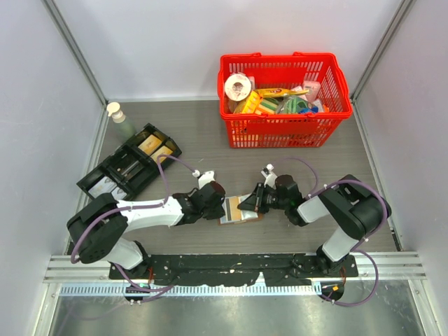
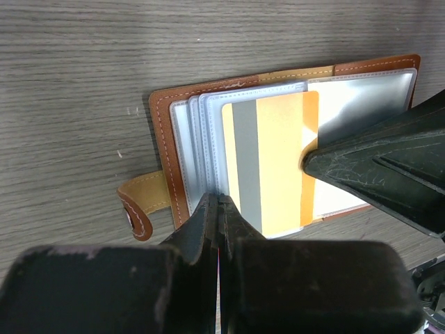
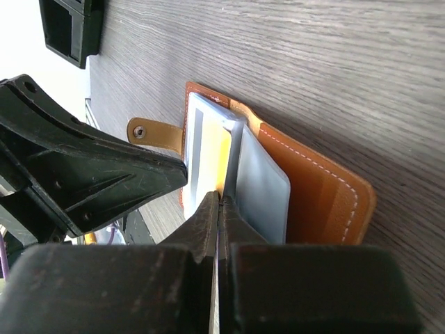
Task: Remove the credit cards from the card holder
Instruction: Remove the credit card from the card holder.
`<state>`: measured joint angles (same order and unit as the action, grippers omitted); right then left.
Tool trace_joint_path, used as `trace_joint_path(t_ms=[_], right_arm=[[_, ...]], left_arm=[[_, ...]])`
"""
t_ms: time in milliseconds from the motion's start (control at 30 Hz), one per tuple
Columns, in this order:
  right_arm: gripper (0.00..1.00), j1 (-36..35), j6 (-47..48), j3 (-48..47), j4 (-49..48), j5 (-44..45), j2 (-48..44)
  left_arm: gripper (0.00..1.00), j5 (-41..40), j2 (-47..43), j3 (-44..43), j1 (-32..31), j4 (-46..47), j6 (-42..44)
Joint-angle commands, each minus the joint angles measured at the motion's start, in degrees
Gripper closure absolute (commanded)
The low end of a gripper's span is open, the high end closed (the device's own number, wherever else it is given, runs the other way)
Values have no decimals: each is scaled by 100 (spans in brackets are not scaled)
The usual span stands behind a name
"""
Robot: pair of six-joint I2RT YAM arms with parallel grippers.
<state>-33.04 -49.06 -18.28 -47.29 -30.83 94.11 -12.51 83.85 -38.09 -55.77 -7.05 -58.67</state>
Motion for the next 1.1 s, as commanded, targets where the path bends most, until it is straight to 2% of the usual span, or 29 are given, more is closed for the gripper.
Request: trace_joint_path(t_ms=[0,300,533,667,767,1000,1067], right_arm=[[99,157,142,44,-28,-266,-305],[99,394,511,-26,782,-204,-560],[99,447,564,-26,905,-222,-516],[99,447,564,-88,897,-283,-411],[99,447,546,-96,853,-318,-375],[99,447,511,-61,774,-336,-331],[99,456,502,-70,765,-354,-323]], left_arm=[[100,-23,281,293,-4,-192,-83],[100,-137,96,319,-13,-244,-83],[100,12,-219,214,-22,-201,180],[94,126,-563,30,-48,-51,435],[93,293,-677,-163,-39,89,594],[94,531,16,-612,-48,256,814],[98,531,253,-647,-40,265,814]])
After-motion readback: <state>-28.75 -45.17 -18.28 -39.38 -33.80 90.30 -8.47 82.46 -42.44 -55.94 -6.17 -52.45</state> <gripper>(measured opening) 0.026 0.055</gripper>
